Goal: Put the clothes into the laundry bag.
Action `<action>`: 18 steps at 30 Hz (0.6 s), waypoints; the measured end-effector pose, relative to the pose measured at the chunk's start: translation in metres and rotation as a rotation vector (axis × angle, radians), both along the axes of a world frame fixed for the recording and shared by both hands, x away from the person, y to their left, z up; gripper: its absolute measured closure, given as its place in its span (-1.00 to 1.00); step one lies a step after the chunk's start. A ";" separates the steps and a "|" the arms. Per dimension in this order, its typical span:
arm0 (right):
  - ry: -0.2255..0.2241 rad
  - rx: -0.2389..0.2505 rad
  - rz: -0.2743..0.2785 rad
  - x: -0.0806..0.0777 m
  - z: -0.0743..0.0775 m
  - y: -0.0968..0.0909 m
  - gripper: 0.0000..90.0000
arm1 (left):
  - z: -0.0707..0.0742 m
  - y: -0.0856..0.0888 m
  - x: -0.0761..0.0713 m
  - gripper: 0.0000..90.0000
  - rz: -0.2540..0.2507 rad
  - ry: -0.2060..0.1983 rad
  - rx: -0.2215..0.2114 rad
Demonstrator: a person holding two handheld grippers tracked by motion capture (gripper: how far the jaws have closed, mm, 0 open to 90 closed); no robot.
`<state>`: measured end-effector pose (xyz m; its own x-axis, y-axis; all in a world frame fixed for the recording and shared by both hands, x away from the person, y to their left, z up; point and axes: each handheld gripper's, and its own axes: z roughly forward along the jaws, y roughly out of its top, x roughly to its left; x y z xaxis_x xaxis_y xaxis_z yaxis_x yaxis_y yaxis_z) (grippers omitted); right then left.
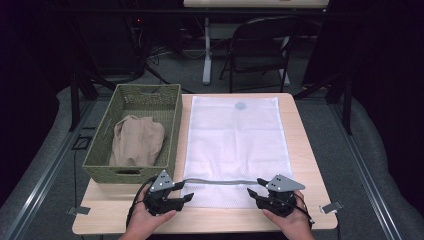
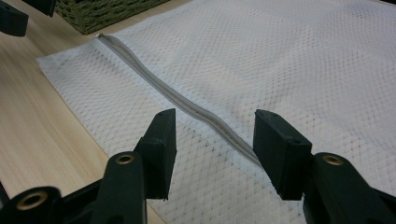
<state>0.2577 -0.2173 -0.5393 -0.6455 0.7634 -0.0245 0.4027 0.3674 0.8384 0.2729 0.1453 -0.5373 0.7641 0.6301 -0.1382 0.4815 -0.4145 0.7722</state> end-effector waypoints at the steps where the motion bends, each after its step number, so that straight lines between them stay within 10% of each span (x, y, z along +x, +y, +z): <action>1: 0.000 0.000 0.000 0.000 0.000 0.000 0.09 | 0.000 0.000 0.000 0.03 0.000 0.000 0.000; 18: 0.024 0.001 0.002 0.003 0.000 0.002 0.07 | 0.009 0.002 -0.005 0.04 -0.008 0.007 -0.022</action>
